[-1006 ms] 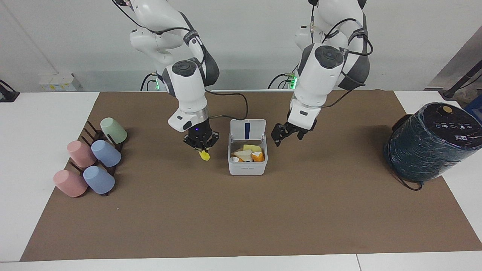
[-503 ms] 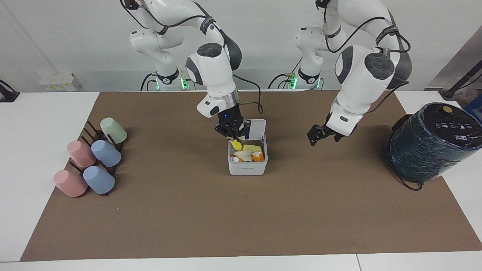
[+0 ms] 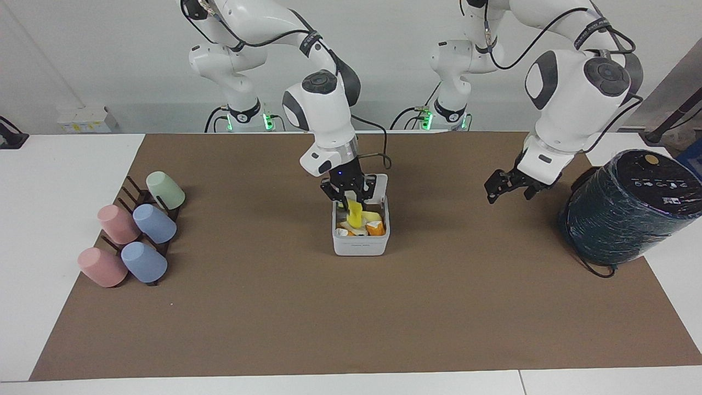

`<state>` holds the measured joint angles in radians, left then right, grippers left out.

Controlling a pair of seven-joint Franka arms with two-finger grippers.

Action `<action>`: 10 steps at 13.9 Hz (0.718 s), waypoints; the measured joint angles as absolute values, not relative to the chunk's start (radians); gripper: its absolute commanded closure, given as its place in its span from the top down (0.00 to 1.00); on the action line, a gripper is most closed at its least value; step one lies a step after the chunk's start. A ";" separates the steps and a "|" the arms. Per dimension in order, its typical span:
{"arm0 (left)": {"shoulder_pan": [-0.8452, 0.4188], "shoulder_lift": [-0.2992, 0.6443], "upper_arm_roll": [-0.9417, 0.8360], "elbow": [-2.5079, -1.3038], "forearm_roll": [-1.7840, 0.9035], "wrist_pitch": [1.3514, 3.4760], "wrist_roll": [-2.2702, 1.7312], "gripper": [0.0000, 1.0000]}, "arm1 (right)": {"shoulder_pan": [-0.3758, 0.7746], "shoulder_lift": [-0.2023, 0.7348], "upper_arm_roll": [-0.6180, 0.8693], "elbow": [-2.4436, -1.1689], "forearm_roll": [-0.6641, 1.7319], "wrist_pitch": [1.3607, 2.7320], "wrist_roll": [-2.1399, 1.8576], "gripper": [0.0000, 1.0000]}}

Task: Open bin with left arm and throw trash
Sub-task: 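Release the orange with the left gripper while the right gripper brings the sponge, then release the yellow sponge into the bin with the right gripper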

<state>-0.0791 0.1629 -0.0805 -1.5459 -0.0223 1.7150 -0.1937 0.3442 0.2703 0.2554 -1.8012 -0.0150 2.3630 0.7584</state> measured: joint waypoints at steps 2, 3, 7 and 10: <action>-0.079 0.129 -0.084 -1.546 -0.022 1.701 -0.194 1.00 | 0.344 0.270 0.254 -1.796 -0.016 2.363 0.758 1.00; -0.079 0.118 -0.085 -1.546 -0.022 1.695 -0.194 1.00 | 0.341 0.269 0.252 -1.792 -0.018 2.362 0.758 1.00; -0.079 0.115 -0.086 -1.552 -0.022 1.694 -0.194 1.00 | 0.272 0.223 0.247 -1.789 -0.027 2.306 0.720 1.00; -0.083 0.115 -0.090 -1.552 -0.022 1.694 -0.194 1.00 | 0.181 0.158 0.246 -1.795 -0.027 2.221 0.645 1.00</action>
